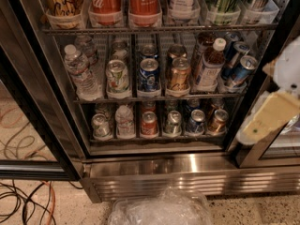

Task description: Pick orange can from bottom shelf of fridge

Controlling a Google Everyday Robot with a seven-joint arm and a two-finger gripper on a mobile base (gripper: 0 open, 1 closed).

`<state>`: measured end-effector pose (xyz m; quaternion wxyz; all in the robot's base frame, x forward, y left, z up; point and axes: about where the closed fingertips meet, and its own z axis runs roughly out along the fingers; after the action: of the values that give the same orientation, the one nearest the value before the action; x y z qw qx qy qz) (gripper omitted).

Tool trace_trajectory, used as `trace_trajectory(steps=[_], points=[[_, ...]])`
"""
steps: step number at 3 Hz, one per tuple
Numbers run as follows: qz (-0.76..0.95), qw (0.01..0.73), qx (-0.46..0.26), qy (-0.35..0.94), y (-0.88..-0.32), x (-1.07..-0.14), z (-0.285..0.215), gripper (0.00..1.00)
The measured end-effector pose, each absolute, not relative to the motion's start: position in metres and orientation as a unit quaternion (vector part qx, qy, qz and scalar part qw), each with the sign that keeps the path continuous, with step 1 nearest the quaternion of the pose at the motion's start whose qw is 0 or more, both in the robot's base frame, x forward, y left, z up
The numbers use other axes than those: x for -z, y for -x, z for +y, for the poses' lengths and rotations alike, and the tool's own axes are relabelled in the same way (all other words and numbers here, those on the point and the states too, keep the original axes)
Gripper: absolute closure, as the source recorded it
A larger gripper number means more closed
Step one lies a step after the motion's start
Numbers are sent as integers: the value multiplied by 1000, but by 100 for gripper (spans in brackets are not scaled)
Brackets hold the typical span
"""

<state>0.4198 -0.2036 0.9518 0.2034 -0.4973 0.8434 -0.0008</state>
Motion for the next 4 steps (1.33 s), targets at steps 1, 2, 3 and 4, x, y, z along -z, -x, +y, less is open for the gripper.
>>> trace_trajectory(steps=[1,2,3,4], points=[[889,237,-37,391,-394,-919,-192,0],[898,242,-39,366,-395,-894,-196,0],[898,242,-39,366,-395,-894,-196,0],[899,269,-44,342,-400,-885,-195,0]])
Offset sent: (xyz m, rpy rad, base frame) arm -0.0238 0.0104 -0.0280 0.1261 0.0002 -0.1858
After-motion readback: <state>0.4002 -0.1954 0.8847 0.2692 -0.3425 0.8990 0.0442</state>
